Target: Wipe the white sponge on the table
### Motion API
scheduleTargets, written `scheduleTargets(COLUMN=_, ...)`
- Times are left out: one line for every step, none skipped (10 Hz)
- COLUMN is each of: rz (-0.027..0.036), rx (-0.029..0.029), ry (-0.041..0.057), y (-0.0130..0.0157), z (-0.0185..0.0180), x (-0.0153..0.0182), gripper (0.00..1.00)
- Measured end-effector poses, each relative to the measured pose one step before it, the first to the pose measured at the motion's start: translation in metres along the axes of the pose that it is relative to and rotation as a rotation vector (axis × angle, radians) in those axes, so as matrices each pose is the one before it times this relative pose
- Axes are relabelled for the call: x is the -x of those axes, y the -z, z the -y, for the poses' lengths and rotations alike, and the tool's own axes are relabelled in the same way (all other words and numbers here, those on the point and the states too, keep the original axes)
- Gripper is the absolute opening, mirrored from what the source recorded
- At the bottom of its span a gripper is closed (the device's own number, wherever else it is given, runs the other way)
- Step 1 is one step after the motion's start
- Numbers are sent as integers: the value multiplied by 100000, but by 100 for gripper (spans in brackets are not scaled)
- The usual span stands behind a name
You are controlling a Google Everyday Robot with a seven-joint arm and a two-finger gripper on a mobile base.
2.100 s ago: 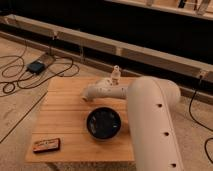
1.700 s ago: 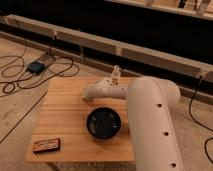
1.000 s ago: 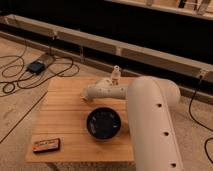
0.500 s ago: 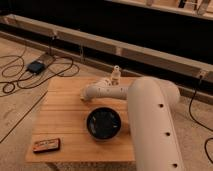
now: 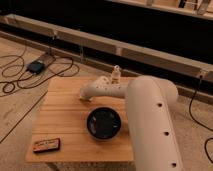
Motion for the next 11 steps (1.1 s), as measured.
scheduleTargets(rz=-1427, rx=619, ry=800, y=74, z=244, x=174, gripper=5)
scheduleTargets(rz=-1792, rx=634, ry=1086, y=155, z=449, x=329, gripper=5)
scheduleTargets(rz=-2796, rx=1263, ry=1560, y=25, z=489, x=403, gripper=5)
scheduleTargets(rz=-1356, rx=895, ry=781, y=-16, z=158, x=257, gripper=5)
scheduleTargets(rz=-2180, rx=1535, ry=1590, y=16, z=314, x=453, gripper=10)
scheduleTargets(rz=-1348, rx=925, ry=663, y=75, z=282, x=268, gripper=12)
scheduleTargets(rz=-1302, rx=708, ry=303, y=108, z=268, x=63, gripper=14)
scheduleTargets(rz=-868, rx=420, ry=131, y=122, z=276, x=129, gripper=21)
scheduleTargets(rz=-1079, rx=300, ry=182, y=230, z=350, x=134, gripper=32)
scheduleTargets(rz=-1070, rx=195, ry=155, y=271, z=318, x=48, gripper=42)
scheduleTargets(rz=-868, rx=266, ry=-148, y=201, z=196, x=-4, gripper=49)
